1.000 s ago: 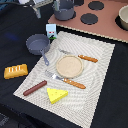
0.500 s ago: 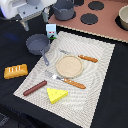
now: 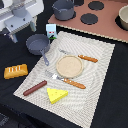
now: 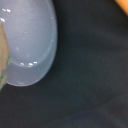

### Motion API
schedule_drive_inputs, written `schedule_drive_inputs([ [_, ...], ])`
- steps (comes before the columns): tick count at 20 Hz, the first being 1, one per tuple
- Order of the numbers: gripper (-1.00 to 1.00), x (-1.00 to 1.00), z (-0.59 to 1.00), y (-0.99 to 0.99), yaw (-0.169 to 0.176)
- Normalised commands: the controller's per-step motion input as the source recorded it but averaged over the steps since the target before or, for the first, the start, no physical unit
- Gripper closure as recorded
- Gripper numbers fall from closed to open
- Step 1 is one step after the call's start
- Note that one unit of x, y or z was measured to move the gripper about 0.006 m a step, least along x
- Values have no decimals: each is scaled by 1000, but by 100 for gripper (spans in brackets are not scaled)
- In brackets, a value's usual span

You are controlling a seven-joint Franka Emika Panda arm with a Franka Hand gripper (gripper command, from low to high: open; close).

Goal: Interact with the objects in diverse but meaningful ways.

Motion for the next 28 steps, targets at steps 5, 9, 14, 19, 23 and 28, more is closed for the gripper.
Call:
schedule_drive_inputs([
  [5,-100,211,-105,-592,99],
  [9,-100,258,-89,-537,103],
  [14,-100,330,-83,-502,121],
  [19,-100,393,-46,-395,104],
  [23,-100,369,-128,-344,66],
  [28,-100,79,-223,-225,22],
])
